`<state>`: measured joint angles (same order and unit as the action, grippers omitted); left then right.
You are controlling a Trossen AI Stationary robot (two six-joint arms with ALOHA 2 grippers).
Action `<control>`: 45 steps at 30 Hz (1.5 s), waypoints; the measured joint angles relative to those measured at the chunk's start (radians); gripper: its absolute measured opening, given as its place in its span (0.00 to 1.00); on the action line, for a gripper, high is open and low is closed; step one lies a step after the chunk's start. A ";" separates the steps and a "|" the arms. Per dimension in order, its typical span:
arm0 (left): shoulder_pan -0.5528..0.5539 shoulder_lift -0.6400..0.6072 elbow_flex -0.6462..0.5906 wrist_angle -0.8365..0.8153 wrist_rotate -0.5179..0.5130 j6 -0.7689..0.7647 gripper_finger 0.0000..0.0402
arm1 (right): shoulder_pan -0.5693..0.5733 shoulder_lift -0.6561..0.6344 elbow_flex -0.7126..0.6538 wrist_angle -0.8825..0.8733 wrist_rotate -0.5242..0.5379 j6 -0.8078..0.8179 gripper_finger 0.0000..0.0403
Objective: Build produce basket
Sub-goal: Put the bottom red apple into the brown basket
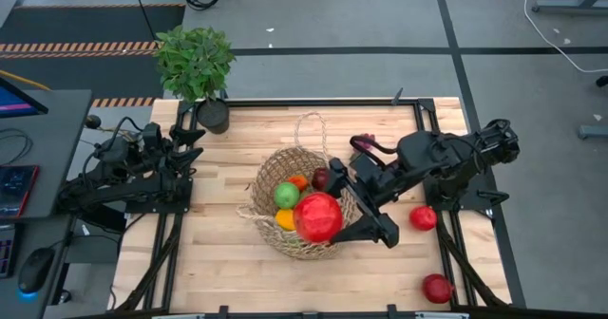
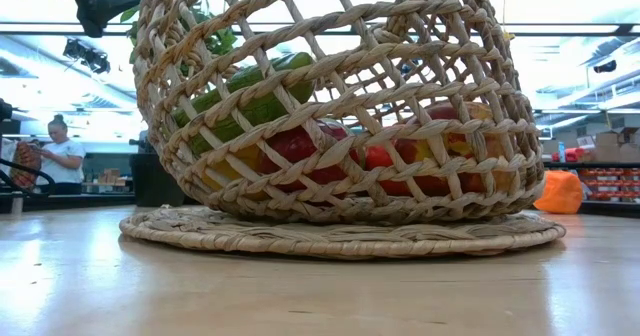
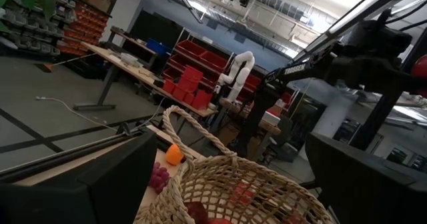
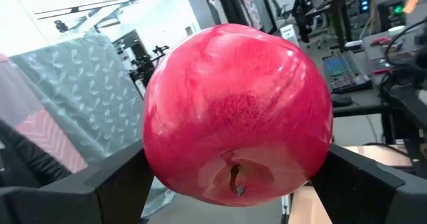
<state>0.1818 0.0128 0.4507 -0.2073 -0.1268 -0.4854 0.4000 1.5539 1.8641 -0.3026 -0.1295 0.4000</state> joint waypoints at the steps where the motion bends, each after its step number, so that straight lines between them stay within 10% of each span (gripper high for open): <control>1: 0.000 0.000 0.000 0.000 0.000 0.000 0.97 | 0.000 0.000 0.000 0.000 0.009 -0.004 0.91; 12: 0.000 0.000 0.000 0.000 0.000 0.000 0.97 | 0.000 0.000 0.000 -0.036 0.155 -0.078 0.91; 30: 0.000 0.000 0.000 0.000 0.000 0.000 0.97 | -0.028 0.197 0.000 -0.129 0.930 -0.704 0.91; 45: 0.000 0.000 0.000 0.000 0.000 0.000 0.97 | -0.101 0.411 0.000 -0.134 0.977 -1.123 0.91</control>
<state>0.1819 0.0128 0.4503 -0.2070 -0.1268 -0.4858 0.2993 1.9653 1.8645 -0.4368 0.8474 -0.7227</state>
